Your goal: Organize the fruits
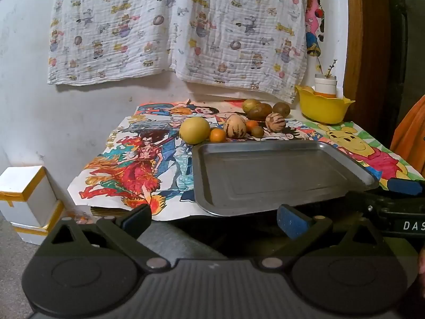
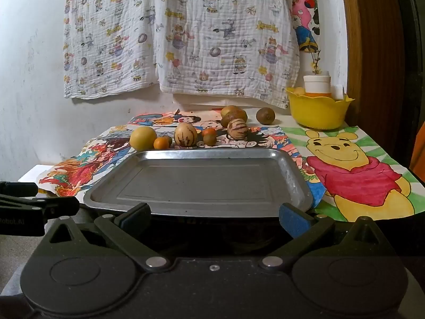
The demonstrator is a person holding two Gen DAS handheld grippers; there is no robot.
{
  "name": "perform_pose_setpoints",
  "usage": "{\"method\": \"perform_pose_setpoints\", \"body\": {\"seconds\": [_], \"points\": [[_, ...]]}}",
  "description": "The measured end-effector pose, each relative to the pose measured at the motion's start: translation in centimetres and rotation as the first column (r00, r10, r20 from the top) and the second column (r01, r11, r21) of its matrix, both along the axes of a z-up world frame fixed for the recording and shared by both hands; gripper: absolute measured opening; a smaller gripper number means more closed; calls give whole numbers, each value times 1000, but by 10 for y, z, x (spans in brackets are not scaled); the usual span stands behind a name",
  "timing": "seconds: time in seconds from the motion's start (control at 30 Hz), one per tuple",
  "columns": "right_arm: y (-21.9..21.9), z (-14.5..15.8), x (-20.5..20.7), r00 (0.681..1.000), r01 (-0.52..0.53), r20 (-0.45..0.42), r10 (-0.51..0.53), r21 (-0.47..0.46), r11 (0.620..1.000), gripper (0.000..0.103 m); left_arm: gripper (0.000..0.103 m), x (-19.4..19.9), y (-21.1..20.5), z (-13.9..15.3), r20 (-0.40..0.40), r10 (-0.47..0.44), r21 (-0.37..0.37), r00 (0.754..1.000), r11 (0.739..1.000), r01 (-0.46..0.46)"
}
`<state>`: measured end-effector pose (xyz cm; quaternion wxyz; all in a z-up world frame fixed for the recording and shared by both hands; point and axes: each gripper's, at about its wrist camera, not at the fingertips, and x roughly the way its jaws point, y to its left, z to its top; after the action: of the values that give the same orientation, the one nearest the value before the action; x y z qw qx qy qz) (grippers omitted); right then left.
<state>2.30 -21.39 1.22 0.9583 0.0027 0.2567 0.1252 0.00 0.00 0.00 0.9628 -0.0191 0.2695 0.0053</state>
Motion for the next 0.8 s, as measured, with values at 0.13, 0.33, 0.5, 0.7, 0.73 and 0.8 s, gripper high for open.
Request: {"method": "perform_pose_setpoints", "body": {"seconds": [0.13,0.33,0.5,0.7,0.73,0.8], "points": [[0,0,0,1000,0,3,0,-1,1000,102,103,0,0,0,-2,0,4,1000,1000,0],[0,1,0,1000,1,0,-1,-1,1000,102,103,0,0,0,-3,1,6,1000,1000,-1],[0,1,0,1000,1,0,-1,0,1000,102,103,0,0,0,-5,1,6,1000,1000,-1],[0,1,0,1000,0,1,0,2,1000,102,103,1,1,-1,-10,5,7,1000,1000,-5],[0,1,0,1000,0,2,0,2,1000,102,103,1,1,-1,-11,4,8,1000,1000,-4],[0,1,0,1000,0,2,0,1,1000,102,103,1,2,-1,-11,4,8,1000,1000,-4]]}}
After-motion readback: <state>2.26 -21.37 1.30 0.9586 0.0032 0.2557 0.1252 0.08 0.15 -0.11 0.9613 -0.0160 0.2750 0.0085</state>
